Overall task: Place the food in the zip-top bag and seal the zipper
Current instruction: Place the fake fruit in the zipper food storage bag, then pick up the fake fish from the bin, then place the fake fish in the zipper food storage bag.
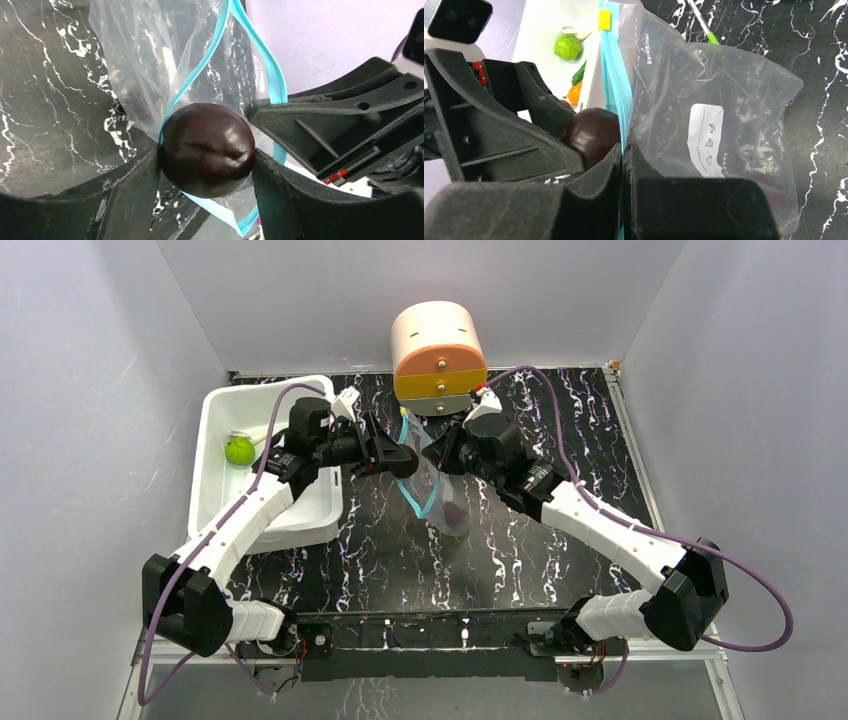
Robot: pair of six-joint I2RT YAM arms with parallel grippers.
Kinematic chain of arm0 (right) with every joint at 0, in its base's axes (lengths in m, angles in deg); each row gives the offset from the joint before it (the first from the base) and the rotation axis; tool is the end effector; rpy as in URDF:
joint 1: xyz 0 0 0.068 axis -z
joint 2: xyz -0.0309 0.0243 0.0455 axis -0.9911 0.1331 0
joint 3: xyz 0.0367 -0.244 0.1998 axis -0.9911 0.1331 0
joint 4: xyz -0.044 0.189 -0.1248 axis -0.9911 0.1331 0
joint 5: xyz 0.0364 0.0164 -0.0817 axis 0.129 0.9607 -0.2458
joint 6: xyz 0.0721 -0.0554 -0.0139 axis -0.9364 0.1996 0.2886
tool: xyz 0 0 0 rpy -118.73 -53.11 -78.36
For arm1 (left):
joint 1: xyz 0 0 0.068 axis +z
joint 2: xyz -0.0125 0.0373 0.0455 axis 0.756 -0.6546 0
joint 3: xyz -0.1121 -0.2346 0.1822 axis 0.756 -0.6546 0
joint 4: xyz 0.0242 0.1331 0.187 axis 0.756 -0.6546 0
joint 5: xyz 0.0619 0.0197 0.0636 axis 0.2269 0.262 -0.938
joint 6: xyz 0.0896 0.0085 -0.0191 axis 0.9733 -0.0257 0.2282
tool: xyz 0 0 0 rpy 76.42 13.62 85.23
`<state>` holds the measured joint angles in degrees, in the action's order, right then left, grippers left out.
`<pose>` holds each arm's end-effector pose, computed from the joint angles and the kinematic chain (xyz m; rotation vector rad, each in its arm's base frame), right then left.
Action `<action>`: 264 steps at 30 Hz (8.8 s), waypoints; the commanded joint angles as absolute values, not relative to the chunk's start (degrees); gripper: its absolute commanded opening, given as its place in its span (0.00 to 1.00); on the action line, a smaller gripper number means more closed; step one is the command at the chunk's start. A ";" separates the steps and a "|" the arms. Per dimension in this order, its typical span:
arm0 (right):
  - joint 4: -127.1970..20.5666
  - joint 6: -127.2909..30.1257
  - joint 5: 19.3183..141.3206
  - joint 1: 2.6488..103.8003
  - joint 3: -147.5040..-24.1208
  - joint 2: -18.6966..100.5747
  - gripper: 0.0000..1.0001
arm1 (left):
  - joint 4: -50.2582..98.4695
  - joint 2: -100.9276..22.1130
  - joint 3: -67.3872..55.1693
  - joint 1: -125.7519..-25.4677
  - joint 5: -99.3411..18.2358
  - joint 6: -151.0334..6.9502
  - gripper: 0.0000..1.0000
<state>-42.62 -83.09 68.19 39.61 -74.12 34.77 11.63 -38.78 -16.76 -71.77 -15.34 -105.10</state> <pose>0.2273 0.2011 0.3721 0.0286 2.0655 0.8678 0.2498 -0.1537 0.3650 0.0052 2.1652 -1.3017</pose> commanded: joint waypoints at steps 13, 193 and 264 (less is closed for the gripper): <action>-47.94 -84.08 68.40 39.57 -75.04 32.73 0.00 | 4.98 -37.47 -9.79 -72.14 -13.48 -102.35 0.81; -46.14 -86.40 63.33 39.59 -69.46 24.08 0.00 | 12.69 -38.54 -4.13 -47.83 -17.60 -92.94 0.00; -59.47 -104.99 61.60 39.10 -69.70 29.51 0.00 | 52.58 -32.48 -24.24 -74.33 -33.33 -106.96 0.00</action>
<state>-53.09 -104.75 63.18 39.33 -68.79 32.39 50.34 -35.55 -22.90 -74.04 -32.69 -109.39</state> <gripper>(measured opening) 0.009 0.120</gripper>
